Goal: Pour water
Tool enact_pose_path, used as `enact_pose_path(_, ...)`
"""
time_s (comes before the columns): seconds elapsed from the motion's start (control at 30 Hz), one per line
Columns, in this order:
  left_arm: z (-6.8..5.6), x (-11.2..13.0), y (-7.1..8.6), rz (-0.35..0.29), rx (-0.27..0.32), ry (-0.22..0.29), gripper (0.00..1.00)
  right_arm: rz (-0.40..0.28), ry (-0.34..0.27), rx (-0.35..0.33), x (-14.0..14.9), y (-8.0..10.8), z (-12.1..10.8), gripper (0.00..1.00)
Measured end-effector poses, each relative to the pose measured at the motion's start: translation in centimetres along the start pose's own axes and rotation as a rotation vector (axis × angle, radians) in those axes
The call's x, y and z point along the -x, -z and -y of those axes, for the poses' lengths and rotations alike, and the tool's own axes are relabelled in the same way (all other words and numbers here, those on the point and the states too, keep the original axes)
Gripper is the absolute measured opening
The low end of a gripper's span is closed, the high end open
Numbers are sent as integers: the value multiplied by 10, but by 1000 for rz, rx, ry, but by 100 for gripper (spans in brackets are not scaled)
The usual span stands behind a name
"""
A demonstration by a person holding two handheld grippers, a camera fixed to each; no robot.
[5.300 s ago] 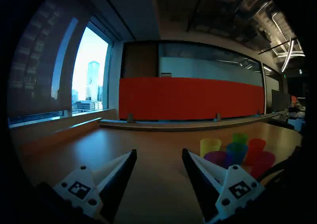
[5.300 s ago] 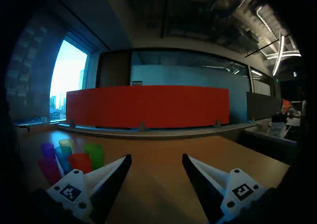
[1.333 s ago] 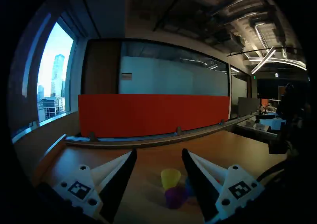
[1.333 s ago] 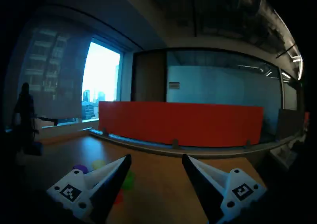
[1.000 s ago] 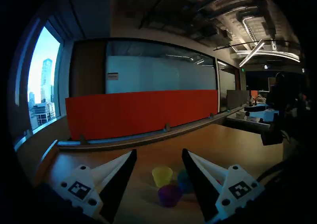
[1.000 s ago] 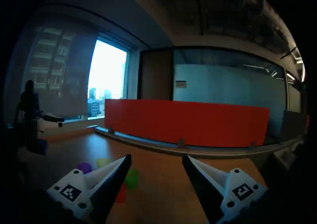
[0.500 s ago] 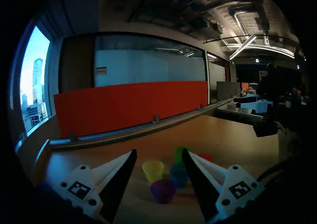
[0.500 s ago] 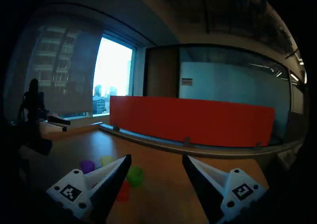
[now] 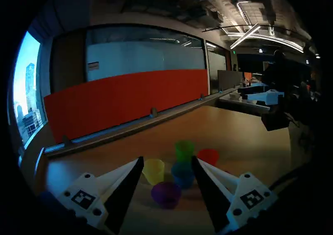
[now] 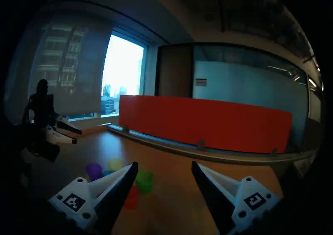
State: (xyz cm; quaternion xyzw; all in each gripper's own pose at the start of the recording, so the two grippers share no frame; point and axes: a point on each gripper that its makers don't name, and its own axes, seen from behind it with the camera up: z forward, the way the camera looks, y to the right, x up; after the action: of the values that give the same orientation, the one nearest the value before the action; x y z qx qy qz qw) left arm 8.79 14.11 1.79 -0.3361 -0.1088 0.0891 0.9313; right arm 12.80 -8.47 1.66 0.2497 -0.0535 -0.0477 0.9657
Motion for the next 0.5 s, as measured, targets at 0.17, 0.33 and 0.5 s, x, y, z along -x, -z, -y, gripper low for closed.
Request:
enact_pose_path(0.17, -6, 9, -12, 38, 27, -35, 84, 3, 0, -6, 2, -2, 2, 99)
enact_pose_path(0.33, -11, 18, -22, 70, 54, -52, 84, 6, 2, -8, 5, -5, 3, 99)
enact_pose_path(0.5, -14, 27, -31, 108, 75, -64, 84, 9, 2, -11, 8, -7, 3, 99)
